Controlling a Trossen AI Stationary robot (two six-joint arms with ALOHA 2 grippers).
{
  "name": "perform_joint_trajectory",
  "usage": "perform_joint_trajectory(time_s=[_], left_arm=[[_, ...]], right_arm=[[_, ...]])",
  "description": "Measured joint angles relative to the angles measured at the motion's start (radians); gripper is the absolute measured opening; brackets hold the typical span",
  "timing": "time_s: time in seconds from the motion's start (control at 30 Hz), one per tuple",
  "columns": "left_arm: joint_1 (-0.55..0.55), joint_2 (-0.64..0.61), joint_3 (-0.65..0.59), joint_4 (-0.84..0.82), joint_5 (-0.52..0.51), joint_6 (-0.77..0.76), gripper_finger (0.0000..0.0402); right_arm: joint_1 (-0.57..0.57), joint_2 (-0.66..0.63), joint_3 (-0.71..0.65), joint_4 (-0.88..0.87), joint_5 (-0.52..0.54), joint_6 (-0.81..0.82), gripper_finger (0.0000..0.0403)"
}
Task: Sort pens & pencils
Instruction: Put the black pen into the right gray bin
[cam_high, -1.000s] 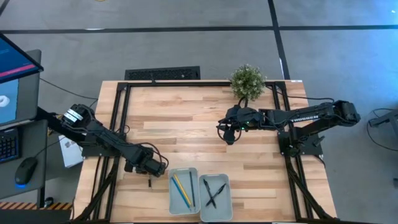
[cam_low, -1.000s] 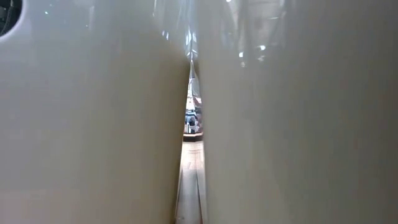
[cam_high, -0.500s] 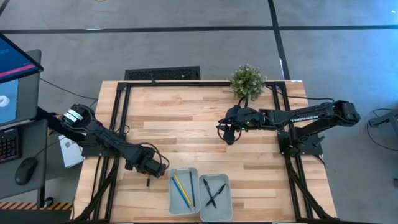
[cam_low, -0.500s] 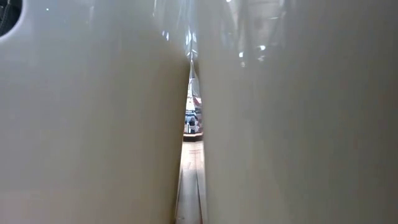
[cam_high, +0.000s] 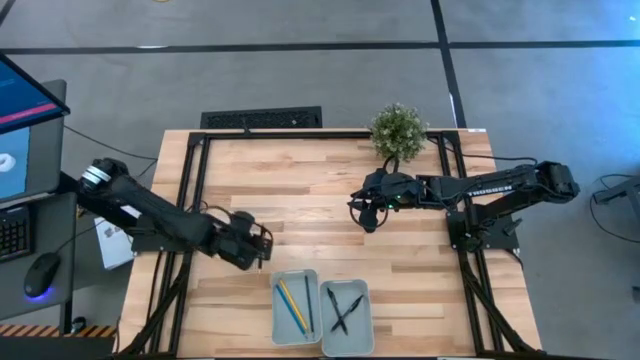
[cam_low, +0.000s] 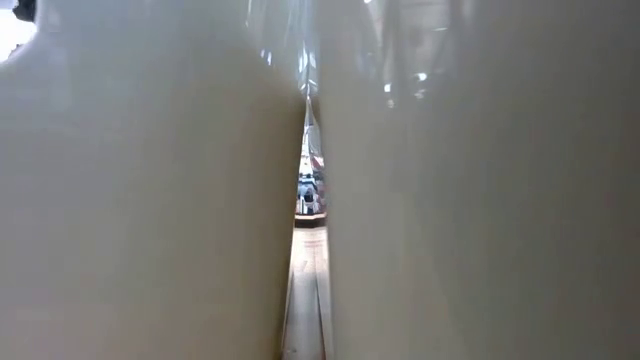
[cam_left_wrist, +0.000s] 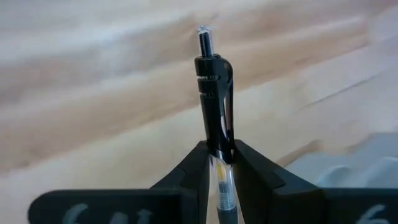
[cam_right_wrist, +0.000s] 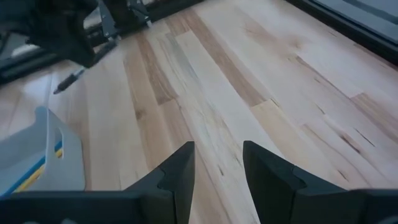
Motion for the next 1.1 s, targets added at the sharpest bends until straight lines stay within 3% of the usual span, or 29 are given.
perform_joint_trajectory(time_s=[0.23,0.37,0.57,0.87,1.1], left_arm=[[0.071,-0.228,0.001,0.14,-0.234,0.338,0.005],[0.126,-0.283,0.002,0.362,-0.251,0.641,0.005],[0.224,-0.26,0.003,0.655,-0.121,0.923,0.005],[0.336,-0.109,0.003,0.845,0.103,1.027,0.005],[0.353,0.011,0.003,1.126,0.25,1.157,0.005]], right_arm=[[0.003,0.0,0.0,0.119,-0.049,0.058,0.0157],[0.003,0.0,0.0,0.226,-0.129,0.059,0.0157],[0.023,0.0,0.0,0.36,-0.172,0.06,0.016],[0.071,0.0,0.0,0.468,-0.161,0.06,0.0224],[0.094,0.0,0.0,0.469,-0.157,0.06,0.0259]])
